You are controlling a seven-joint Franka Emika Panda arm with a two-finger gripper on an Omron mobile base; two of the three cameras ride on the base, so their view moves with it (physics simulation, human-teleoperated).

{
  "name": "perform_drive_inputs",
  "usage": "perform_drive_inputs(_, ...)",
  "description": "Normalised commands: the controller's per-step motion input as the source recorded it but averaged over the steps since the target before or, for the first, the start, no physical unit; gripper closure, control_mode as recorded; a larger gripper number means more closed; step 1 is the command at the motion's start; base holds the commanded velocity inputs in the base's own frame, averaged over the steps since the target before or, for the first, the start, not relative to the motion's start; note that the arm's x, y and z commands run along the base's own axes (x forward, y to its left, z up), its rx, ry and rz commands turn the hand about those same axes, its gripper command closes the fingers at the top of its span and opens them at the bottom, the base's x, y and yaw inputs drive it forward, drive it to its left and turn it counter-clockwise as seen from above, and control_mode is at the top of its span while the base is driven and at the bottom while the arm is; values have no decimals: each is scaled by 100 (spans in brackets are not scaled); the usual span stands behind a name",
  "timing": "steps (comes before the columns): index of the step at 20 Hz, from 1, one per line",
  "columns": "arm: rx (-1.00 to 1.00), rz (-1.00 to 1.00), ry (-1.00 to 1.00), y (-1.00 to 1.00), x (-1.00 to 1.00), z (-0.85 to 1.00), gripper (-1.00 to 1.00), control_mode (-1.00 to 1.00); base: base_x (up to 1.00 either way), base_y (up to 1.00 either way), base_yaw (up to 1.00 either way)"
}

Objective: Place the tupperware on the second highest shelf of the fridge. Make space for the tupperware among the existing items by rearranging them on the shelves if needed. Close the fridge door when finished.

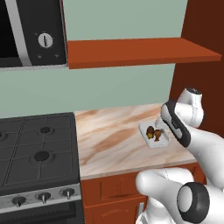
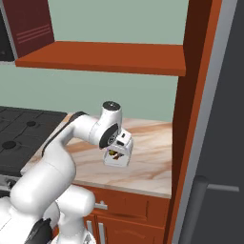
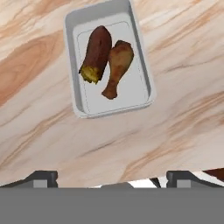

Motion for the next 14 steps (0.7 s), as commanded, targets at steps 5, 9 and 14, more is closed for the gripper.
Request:
perform_drive_inputs(5, 7, -30, 4, -32, 37, -44, -100, -100, 0, 0, 0)
perform_drive_inputs(9, 14, -27, 1, -11, 41, -43, -100, -100, 0, 0, 0)
perform_drive_inputs(14, 12, -15, 2, -2, 31, -20, -100, -100, 0, 0, 0)
